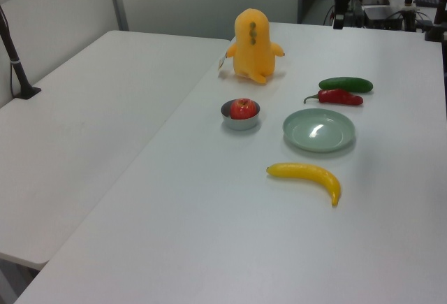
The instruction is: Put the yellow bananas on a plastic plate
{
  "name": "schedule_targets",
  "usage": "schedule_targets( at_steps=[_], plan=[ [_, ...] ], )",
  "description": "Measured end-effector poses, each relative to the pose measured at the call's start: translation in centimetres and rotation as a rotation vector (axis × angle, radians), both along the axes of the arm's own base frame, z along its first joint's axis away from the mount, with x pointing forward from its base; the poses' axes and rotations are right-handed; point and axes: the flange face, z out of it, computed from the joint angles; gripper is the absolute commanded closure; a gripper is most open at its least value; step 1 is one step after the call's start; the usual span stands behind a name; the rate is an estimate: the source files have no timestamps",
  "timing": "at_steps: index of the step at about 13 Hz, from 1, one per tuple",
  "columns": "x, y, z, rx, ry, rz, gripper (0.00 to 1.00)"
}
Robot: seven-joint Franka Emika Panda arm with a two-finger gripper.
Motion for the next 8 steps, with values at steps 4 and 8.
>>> schedule_targets(
  at_steps=[4, 8],
  plan=[
    [-1.4, 6.3, -1.7, -0.008, 0.083, 0.052, 0.0],
    [-3.8, 13.9, -3.6, -0.035, 0.145, 0.019, 0.0]
  ],
)
